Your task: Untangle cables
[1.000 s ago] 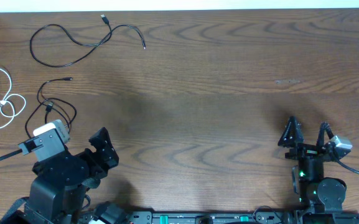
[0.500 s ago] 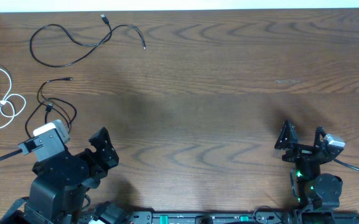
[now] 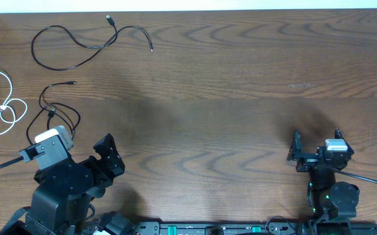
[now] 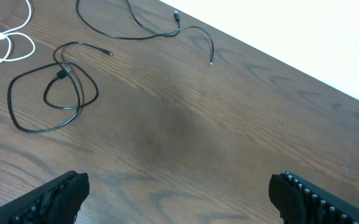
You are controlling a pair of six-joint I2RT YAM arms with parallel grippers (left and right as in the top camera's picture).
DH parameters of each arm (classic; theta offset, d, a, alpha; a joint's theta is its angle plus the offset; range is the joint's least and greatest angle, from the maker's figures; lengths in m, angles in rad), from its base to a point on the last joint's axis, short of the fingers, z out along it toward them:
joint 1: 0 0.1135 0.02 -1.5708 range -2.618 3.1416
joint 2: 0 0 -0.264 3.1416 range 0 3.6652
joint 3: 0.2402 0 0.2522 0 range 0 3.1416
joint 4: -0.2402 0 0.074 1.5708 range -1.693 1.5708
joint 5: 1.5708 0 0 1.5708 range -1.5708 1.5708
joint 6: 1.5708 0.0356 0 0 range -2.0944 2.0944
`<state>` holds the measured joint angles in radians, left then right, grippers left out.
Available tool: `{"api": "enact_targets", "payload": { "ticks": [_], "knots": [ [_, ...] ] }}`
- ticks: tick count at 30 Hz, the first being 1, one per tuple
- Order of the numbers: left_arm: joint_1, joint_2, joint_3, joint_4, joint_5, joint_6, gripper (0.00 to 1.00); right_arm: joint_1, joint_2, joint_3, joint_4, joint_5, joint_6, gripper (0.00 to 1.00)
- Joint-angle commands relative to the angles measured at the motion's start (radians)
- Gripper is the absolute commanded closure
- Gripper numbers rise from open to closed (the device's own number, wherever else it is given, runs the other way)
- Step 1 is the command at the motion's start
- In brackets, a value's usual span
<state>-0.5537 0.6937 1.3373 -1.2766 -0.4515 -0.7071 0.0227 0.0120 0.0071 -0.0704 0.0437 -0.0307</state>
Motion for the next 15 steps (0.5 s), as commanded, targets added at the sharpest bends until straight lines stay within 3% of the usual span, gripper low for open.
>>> {"api": "enact_targets", "payload": {
  "ticks": [1,15],
  "knots": [
    [-0.004,0.005,0.003,-0.003,-0.021,-0.009,0.02,-0.004,-0.006,-0.002,-0.009,-0.013,-0.045,0.01],
    [-0.004,0.005,0.003,-0.003,-0.021,-0.009,0.02,-0.021,-0.006,-0.002,-0.009,-0.013,0.038,0.01]
  ]
}}
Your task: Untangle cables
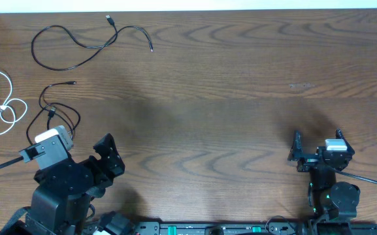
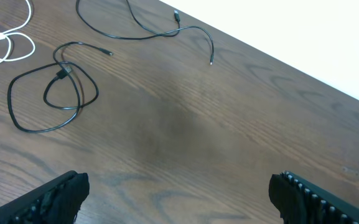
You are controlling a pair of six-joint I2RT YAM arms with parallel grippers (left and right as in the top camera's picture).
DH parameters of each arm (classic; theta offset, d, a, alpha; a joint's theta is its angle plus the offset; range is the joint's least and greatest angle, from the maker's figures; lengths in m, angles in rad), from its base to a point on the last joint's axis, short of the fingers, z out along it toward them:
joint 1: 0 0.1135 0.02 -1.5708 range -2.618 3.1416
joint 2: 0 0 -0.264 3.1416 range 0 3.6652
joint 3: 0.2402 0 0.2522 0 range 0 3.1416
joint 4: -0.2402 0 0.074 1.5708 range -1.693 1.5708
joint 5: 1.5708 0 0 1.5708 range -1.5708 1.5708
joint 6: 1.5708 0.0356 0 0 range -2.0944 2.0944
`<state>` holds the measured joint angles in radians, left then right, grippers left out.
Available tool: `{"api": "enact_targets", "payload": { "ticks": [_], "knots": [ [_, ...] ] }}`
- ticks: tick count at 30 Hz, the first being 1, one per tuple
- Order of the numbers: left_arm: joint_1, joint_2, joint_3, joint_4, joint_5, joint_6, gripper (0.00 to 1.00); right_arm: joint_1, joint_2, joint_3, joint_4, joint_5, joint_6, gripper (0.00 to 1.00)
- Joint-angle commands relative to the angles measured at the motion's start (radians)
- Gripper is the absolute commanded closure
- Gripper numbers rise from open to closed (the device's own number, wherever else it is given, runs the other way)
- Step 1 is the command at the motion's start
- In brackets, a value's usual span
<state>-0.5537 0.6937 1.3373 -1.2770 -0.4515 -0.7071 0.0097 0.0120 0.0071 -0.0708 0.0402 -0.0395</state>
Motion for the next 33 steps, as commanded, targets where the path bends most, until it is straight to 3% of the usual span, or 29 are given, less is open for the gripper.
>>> {"api": "enact_targets", "payload": {
  "ticks": [1,33],
  "knots": [
    [-0.004,0.005,0.003,-0.003,-0.021,-0.009,0.02,-0.008,-0.006,-0.002,-0.009,-0.010,0.056,0.01],
    [-0.004,0.005,0.003,-0.003,-0.021,-0.009,0.02,0.010,-0.006,-0.002,-0.004,-0.013,0.057,0.01]
  ]
}}
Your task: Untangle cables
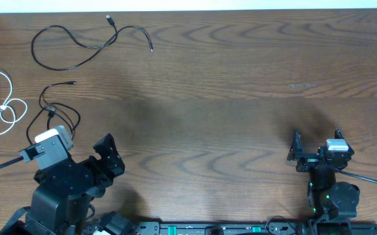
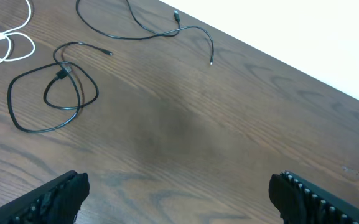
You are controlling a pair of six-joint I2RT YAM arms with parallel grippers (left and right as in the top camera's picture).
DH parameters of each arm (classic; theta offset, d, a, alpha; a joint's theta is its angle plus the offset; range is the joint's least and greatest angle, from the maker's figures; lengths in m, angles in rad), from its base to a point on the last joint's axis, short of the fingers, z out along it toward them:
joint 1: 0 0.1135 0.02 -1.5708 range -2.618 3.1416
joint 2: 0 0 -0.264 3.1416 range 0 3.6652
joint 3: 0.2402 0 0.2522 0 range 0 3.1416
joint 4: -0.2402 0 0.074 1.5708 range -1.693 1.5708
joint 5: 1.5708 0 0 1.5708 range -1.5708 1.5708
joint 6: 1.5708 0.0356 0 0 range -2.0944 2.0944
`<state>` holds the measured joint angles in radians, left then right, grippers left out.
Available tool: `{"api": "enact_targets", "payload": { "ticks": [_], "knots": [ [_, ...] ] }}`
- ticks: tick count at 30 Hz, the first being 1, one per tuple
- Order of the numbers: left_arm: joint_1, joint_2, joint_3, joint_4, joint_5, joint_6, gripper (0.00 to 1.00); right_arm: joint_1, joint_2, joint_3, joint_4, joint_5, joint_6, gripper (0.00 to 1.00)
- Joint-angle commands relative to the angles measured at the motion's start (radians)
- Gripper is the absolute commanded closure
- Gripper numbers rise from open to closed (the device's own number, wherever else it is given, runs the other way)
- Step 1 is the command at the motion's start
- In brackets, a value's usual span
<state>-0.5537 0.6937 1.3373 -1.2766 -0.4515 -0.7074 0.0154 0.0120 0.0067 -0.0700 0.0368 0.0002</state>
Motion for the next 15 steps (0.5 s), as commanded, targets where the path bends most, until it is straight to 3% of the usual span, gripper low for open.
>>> {"api": "enact_targets", "payload": {
  "ticks": [1,15],
  "knots": [
    [-0.004,0.005,0.003,-0.003,-0.021,-0.008,0.02,0.004,-0.006,-0.001,-0.005,-0.009,0.018,0.01],
    [-0.004,0.005,0.003,-0.011,-0.021,-0.008,0.02,0.004,-0.006,-0.001,-0.005,-0.009,0.018,0.01]
  ]
}}
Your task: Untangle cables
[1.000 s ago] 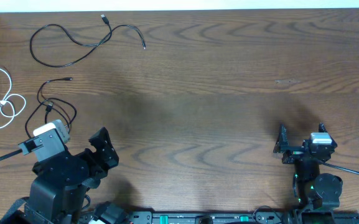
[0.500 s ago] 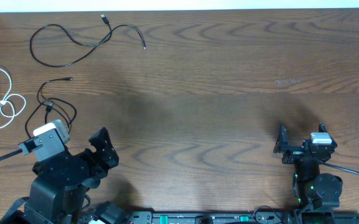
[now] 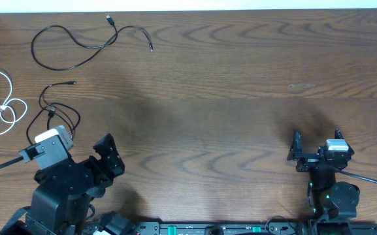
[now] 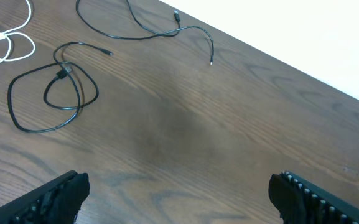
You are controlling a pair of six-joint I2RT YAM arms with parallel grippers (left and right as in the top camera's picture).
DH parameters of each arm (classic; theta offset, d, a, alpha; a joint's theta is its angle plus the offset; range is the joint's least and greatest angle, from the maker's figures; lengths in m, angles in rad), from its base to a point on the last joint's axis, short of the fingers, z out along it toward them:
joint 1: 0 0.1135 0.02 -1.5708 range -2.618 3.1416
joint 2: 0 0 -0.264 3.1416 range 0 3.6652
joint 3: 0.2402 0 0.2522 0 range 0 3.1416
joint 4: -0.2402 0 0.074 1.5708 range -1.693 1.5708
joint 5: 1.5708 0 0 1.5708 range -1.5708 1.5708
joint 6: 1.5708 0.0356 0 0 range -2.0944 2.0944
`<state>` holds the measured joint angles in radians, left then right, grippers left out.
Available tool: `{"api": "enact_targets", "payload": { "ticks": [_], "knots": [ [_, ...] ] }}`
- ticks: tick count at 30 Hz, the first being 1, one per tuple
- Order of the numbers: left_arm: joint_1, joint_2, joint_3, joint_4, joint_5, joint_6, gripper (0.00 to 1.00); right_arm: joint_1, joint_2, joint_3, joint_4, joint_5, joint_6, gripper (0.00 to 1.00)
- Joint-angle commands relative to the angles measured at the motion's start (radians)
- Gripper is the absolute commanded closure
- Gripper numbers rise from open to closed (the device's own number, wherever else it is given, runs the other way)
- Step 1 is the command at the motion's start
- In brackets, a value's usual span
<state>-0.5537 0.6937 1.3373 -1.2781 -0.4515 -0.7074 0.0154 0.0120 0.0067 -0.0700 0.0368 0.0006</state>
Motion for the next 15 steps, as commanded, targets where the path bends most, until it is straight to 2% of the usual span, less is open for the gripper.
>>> {"api": "enact_targets", "payload": {
  "ticks": [1,15],
  "knots": [
    [-0.004,0.005,0.003,-0.010,-0.021,-0.008,0.03,0.004,-0.006,-0.001,-0.005,-0.009,0.018,0.01],
    [-0.004,0.005,0.003,-0.074,-0.021,-0.008,0.02,0.004,-0.006,-0.001,-0.005,-0.009,0.017,0.01]
  ]
}}
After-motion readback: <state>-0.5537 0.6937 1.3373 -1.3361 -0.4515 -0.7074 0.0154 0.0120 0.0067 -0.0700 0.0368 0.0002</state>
